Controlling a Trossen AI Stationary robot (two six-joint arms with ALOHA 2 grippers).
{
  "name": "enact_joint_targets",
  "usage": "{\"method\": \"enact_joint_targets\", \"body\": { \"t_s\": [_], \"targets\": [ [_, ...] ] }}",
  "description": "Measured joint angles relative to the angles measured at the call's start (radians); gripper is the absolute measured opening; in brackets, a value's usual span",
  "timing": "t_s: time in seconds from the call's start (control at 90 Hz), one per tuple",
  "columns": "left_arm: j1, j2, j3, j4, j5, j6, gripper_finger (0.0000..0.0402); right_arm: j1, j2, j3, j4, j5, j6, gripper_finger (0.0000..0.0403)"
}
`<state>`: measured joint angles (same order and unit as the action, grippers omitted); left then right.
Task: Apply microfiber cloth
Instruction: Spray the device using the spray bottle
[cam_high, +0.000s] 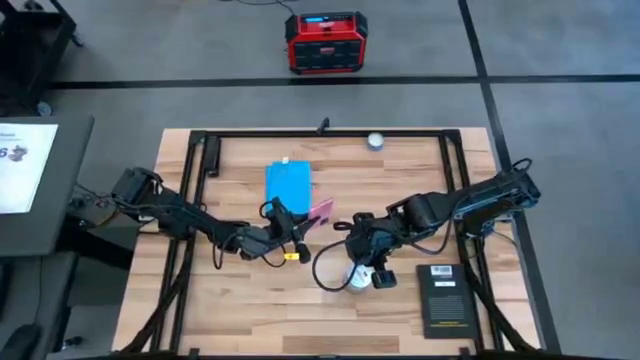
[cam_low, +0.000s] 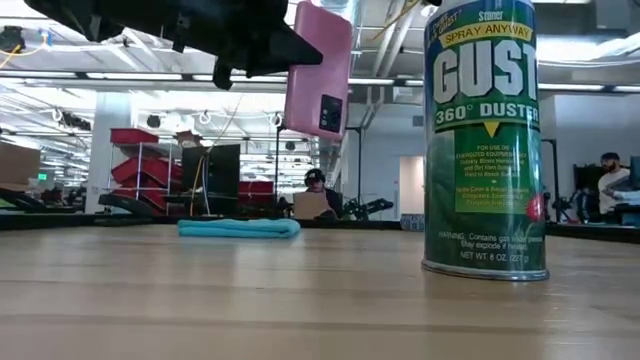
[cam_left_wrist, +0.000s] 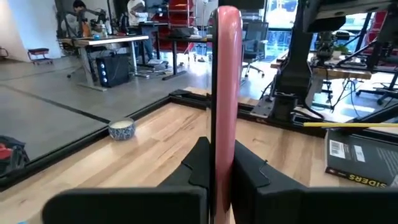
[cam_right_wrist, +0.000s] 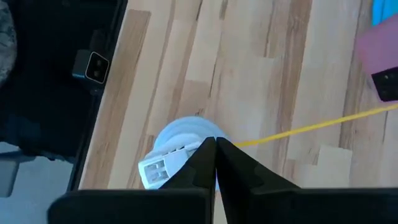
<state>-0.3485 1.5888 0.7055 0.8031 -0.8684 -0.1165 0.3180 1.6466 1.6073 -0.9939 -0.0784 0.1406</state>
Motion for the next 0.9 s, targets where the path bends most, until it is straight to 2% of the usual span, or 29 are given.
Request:
{"method": "enact_joint_targets", "body": {
  "t_s": [0.222, 0.9],
  "targets": [
    [0.027, 0.0, 0.0, 0.027, 0.0, 0.051, 0.0004, -0.006, 0.0, -0.014, 0.006, -0.002, 0.0, 0.0],
    [0.049, 0.0, 0.0, 0.029, 0.028, 0.045, 0.0004, -0.014, 0.008, -0.014, 0.006, -0.018, -0.02, 0.0]
  ]
}}
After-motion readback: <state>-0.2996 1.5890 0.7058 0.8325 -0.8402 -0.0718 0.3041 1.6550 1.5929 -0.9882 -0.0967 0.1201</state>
